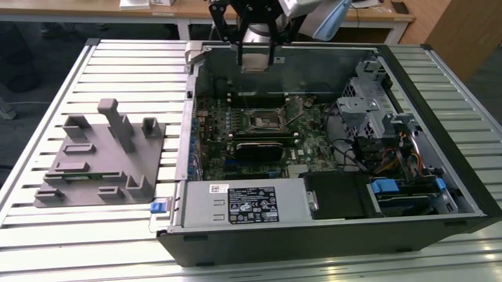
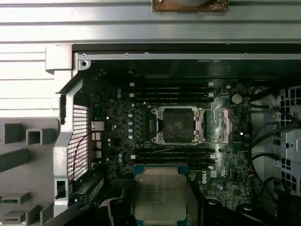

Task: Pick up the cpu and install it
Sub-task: 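Pick up the cpu and move it towards the insertion slot, then place the cpu into insertion slot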

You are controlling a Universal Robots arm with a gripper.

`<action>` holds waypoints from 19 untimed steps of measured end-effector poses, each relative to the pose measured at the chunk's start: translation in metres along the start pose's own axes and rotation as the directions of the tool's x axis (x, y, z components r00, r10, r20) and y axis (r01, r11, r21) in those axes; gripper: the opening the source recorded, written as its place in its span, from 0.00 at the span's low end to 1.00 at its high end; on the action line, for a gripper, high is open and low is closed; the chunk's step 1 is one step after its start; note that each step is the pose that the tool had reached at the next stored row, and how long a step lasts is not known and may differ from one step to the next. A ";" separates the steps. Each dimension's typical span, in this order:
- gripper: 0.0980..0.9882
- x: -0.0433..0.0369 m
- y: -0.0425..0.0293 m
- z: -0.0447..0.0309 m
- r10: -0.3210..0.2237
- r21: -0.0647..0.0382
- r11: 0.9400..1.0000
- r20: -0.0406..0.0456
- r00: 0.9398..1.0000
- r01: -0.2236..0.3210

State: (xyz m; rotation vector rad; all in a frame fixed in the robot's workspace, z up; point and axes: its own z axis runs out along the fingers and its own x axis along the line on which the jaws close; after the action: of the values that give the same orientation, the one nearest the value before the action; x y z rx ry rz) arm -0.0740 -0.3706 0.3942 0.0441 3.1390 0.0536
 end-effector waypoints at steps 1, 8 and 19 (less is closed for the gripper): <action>0.49 -0.0041 0.0003 0.0001 0.000 0.000 1.000 0.000 1.000 0.000; 0.49 -0.0295 0.0022 0.0005 0.000 0.000 1.000 0.001 1.000 0.000; 0.49 -0.0384 0.0027 0.0007 0.002 0.001 1.000 0.002 1.000 -0.002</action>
State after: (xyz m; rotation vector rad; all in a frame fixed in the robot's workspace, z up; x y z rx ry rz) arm -0.0355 -0.3689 0.3936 0.0476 3.1370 0.0524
